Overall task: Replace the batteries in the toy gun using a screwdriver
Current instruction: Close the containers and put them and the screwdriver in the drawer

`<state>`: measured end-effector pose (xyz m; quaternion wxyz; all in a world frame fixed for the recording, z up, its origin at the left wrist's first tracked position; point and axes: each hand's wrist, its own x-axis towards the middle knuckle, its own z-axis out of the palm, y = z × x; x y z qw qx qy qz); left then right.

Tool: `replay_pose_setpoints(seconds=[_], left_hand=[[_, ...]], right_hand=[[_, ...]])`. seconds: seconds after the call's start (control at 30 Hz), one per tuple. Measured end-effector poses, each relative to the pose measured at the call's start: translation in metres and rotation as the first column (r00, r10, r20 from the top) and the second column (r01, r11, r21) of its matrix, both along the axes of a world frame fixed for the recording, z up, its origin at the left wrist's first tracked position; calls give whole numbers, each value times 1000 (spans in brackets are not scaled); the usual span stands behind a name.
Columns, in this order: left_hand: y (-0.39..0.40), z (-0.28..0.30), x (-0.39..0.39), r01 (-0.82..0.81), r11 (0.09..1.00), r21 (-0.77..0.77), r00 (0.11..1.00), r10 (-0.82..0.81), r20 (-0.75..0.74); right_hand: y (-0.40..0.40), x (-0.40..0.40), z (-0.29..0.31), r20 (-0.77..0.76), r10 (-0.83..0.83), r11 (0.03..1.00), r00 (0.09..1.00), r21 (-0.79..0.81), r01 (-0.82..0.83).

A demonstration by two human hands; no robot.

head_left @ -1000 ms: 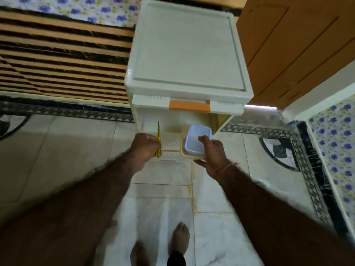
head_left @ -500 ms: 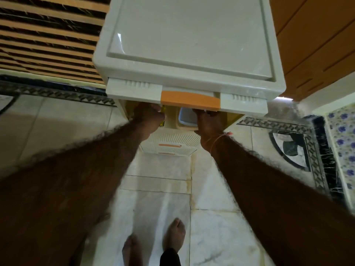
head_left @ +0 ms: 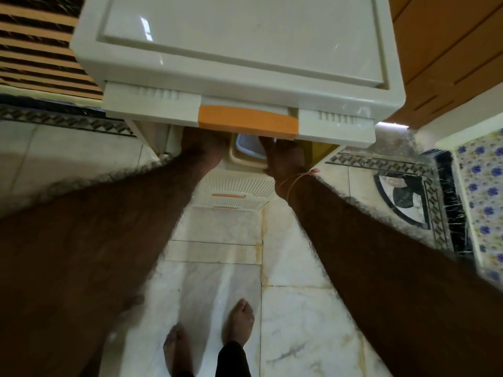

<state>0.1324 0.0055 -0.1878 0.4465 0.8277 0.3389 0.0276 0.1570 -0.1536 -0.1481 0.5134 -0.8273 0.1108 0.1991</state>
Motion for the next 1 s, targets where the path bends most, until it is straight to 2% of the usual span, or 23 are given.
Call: replay_pose_setpoints(seconds=[0.1, 0.17, 0.27, 0.4, 0.47, 0.53, 0.6, 0.67, 0.73, 0.77, 0.8, 0.83, 0.93, 1.0], left_hand=[[3, -4, -2, 56, 998, 25, 997, -54, -63], [2, -1, -8, 60, 997, 55, 998, -60, -3], [1, 14, -17, 75, 989, 127, 996, -81, 44], [-3, 45, -48, 134, 965, 226, 976, -168, 139], [-7, 64, -74, 196, 938, 285, 940, -262, 217], [-12, 83, -99, 271, 879, 392, 891, -384, 244], [-14, 108, -122, 285, 797, 533, 835, -479, 269], [-13, 137, -134, 194, 695, 693, 754, -557, 348], [-11, 166, -133, 72, 570, 818, 696, -616, 368], [-10, 178, -127, 54, 514, 856, 705, -627, 332], [-9, 188, -120, 73, 484, 872, 728, -623, 285], [-8, 194, -115, 118, 473, 873, 747, -621, 236], [-8, 198, -108, 244, 479, 843, 762, -633, 139], [-8, 196, -108, 266, 471, 841, 775, -623, 103]], right_hand=[[-1, 6, 2, -15, 25, 999, 1000, 20, -25], [0, 7, 5, -36, 56, 998, 998, 12, -55], [3, 9, 4, -44, 19, 1000, 999, -9, -19], [-2, -16, 6, 160, -70, 970, 985, -219, 104], [-6, -38, 15, 256, -102, 966, 961, -205, 158], [-7, -62, 31, 380, -32, 973, 925, -200, 115], [-5, -85, 52, 536, 44, 983, 843, -172, 58], [-4, -104, 77, 675, 87, 988, 732, -154, 25], [-5, -116, 103, 811, 181, 970, 556, -239, 34], [-6, -117, 114, 839, 254, 949, 481, -311, 42], [-5, -115, 125, 834, 325, 923, 445, -383, 44], [-3, -112, 136, 805, 391, 890, 446, -454, 41], [0, -102, 152, 683, 523, 778, 510, -627, 42], [1, -99, 155, 623, 578, 721, 527, -692, 28]])
